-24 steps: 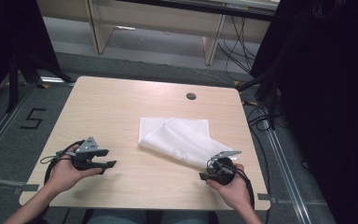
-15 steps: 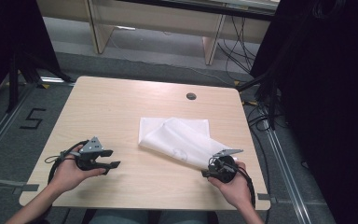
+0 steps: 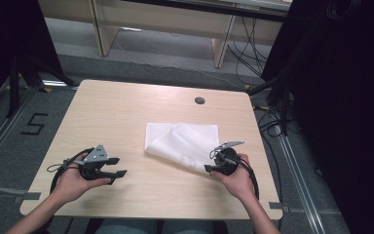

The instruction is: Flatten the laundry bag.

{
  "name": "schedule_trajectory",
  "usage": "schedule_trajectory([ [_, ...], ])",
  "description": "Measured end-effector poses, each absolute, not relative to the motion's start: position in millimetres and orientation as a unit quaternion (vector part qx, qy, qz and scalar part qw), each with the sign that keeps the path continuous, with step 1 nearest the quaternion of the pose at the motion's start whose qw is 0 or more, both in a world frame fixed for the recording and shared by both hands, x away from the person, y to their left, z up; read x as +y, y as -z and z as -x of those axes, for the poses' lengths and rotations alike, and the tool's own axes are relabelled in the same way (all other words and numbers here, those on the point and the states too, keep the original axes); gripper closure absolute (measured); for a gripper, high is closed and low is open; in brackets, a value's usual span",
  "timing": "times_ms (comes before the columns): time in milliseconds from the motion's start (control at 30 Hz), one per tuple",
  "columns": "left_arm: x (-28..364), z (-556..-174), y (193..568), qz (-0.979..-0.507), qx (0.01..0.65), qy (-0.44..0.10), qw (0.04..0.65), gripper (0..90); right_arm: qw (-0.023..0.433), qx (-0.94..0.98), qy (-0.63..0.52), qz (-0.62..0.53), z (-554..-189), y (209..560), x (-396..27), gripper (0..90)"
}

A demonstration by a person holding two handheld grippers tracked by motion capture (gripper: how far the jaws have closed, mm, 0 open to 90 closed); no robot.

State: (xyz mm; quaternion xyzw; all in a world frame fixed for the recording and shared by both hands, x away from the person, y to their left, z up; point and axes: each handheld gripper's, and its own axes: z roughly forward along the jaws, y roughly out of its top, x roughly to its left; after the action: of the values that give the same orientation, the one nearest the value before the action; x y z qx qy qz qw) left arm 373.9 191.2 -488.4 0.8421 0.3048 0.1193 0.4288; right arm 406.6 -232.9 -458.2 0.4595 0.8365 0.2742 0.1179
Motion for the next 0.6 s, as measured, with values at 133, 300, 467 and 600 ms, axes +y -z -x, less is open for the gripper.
schedule_trajectory([
  [133, 188.3, -375.1, 490.7, -0.843, 0.3, -0.124, 0.429, 43.0, 0.104, 0.847, -0.267, -0.448, -419.8, 460.7, -217.8, 45.0],
  [300, 185.9, -375.3, 492.1, -0.843, 0.298, -0.12, 0.431, 42.9, 0.091, 0.866, -0.261, -0.416, -428.6, 466.0, -202.7, 41.7],
  [467, 187.2, -373.5, 491.9, -0.849, 0.291, -0.121, 0.425, 43.1, 0.093, 0.887, -0.224, -0.392, -433.8, 474.7, -185.3, 46.0],
  [600, 187.2, -372.3, 491.0, -0.847, 0.299, -0.113, 0.425, 43.1, 0.104, 0.9, -0.201, -0.373, -436.6, 477.5, -178.8, 61.2],
])
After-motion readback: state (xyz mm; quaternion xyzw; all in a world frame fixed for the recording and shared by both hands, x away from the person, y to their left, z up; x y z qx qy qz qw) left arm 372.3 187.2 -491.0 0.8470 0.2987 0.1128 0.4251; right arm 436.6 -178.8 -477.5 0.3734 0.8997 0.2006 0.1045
